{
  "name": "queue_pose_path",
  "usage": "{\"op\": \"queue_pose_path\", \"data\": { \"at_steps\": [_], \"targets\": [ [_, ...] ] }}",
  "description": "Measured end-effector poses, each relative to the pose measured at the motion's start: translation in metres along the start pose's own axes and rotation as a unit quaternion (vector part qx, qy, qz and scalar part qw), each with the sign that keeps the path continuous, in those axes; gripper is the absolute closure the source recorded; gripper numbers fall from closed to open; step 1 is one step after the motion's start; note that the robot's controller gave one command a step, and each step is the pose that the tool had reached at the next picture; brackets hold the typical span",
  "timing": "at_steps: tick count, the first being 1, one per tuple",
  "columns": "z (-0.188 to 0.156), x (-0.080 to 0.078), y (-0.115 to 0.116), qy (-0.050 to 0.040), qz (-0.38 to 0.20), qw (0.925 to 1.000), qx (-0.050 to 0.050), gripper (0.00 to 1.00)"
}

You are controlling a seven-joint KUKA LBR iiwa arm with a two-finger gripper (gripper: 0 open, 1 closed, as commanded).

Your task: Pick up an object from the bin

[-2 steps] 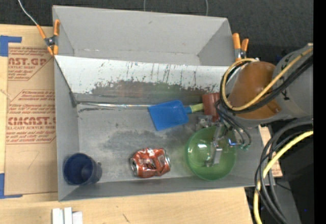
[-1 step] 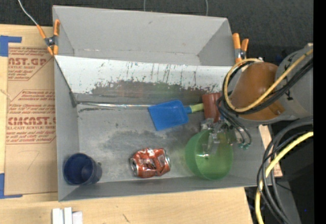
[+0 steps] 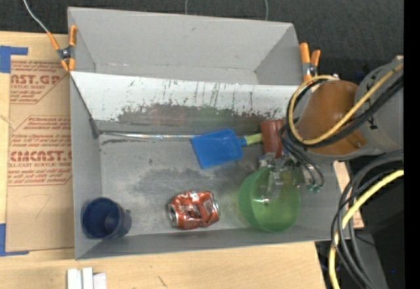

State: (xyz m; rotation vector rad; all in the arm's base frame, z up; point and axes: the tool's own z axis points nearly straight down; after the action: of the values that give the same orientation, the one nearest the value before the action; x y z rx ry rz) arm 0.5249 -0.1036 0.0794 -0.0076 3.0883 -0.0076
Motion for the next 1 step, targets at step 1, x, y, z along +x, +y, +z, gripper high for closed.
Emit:
{"op": "queue_pose_path", "data": {
  "at_steps": [1],
  "targets": [
    [-0.0010,-0.0002,0.0001,-0.0002,0.000,1.0000,0.000,1.00]
  ]
}}
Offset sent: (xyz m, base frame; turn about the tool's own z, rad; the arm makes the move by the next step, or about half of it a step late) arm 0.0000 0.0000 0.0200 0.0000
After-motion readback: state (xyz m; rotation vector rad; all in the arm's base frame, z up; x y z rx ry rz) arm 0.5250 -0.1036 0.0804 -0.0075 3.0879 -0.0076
